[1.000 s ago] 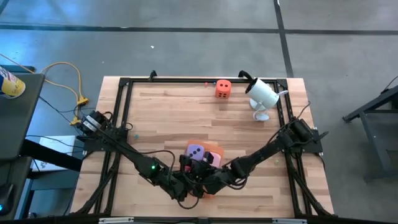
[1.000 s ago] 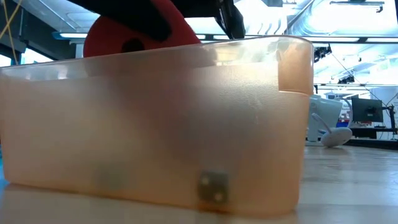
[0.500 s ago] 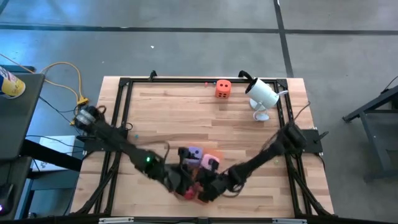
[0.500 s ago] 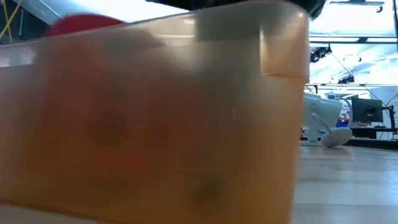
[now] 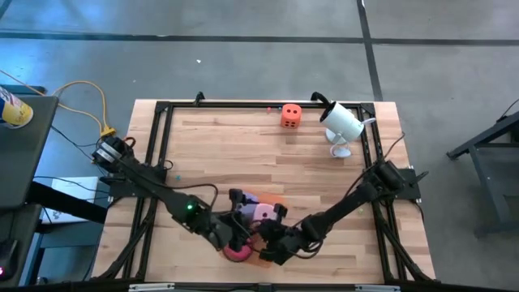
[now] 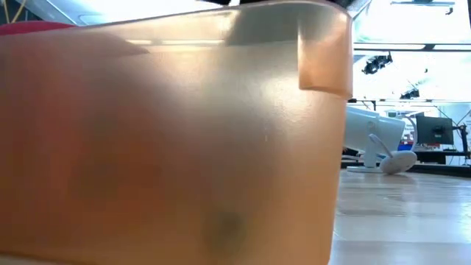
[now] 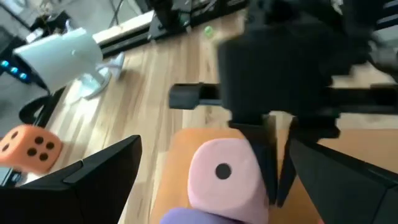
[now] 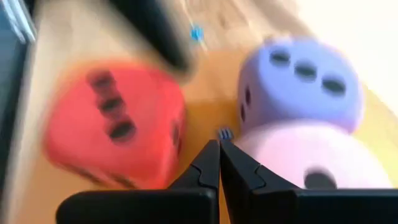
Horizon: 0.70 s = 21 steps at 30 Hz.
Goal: Pick & Place Dice
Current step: Put the small light green dice into the orange bin
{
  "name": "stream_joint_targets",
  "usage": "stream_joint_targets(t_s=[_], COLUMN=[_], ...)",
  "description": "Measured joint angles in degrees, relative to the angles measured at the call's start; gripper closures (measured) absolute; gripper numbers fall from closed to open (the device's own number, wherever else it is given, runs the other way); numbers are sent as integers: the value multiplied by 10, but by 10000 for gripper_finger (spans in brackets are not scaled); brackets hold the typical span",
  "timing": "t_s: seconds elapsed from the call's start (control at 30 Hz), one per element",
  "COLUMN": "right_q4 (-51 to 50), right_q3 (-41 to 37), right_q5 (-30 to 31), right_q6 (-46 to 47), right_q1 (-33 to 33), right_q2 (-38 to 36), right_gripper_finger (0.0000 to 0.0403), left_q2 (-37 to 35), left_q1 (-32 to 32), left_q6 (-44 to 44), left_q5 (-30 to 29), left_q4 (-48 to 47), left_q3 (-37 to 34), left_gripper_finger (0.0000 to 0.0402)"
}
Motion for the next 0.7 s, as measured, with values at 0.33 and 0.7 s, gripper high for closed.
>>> stream_joint_targets(t_s=[0.33, 0.7], right_q4=[-135, -460], right_q3=[1, 2], right_q5=[82, -145], right_q6=[38, 389], right_q1=[23, 44], right_q2=[-97, -199], right_gripper_finger=[400, 305], left_q2=[-89, -151], left_q1=[-42, -52], left_q6=[3, -135], left_q5=[166, 236], left_q4=[-107, -291], left_q3=[0, -1], left_gripper_finger=[2, 2])
